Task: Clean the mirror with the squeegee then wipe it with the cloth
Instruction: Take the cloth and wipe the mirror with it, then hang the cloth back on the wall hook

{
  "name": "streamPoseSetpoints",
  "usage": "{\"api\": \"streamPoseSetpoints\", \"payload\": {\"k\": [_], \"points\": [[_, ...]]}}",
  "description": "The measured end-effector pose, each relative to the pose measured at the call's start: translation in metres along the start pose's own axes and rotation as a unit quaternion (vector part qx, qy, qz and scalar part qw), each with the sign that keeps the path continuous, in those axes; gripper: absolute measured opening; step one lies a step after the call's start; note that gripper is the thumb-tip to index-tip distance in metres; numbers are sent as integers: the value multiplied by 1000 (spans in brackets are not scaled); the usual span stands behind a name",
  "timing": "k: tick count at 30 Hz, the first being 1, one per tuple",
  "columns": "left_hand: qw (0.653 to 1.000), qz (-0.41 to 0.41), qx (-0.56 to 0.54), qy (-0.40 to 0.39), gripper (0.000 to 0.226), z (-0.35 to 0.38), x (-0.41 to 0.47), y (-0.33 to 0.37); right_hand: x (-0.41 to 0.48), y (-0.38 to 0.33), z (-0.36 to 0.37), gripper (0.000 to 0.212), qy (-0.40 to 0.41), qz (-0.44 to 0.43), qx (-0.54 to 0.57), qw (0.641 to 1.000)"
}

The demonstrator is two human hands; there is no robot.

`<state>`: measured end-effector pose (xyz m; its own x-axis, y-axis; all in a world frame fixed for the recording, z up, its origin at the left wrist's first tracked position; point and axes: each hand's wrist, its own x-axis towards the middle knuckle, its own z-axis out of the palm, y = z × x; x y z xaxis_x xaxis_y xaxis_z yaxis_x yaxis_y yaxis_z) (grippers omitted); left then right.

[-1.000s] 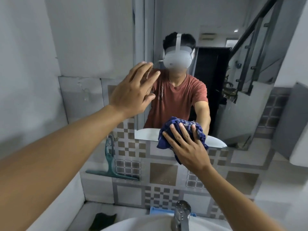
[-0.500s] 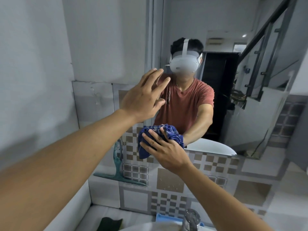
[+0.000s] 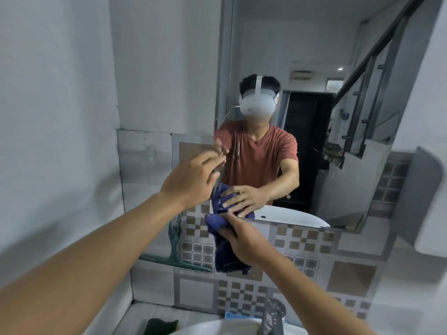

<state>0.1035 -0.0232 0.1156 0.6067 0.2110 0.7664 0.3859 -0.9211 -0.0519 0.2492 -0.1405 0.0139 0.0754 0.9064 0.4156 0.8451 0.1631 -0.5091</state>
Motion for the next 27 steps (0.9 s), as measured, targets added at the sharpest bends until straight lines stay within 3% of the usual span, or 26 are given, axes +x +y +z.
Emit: {"api": "streamPoseSetpoints", "payload": {"k": [3,6,10,13,16,21,24,27], "points": [[985,-100,-131,-55,44,-2,-28,6,-3,-19,-20,35,39,65,155,985],[931,-226,-257,-128,46,-10,-44,13,-7,-40,-34,33,45,79,326,941],[865,-256,-408,-142,18,-37,-50,17,-10,-60,-45,32,35,65,494,867],[900,-233,-345,-127,7,-57,-52,20,-13,-75,-53,35,16,68,542,838],[931,-228,-265,-101,13,-73,-50,22,-15,-91,-58,37,14,89,507,857],[947,-234,-212,-65,15,-105,-43,22,-12,-119,-65,35,33,106,484,868],[953,-227,-195,-56,10,-123,-41,17,-5,-135,-63,31,77,38,339,937],[949,-227,-212,-53,4,-138,-46,6,10,-146,-56,48,115,-9,220,969]]}}
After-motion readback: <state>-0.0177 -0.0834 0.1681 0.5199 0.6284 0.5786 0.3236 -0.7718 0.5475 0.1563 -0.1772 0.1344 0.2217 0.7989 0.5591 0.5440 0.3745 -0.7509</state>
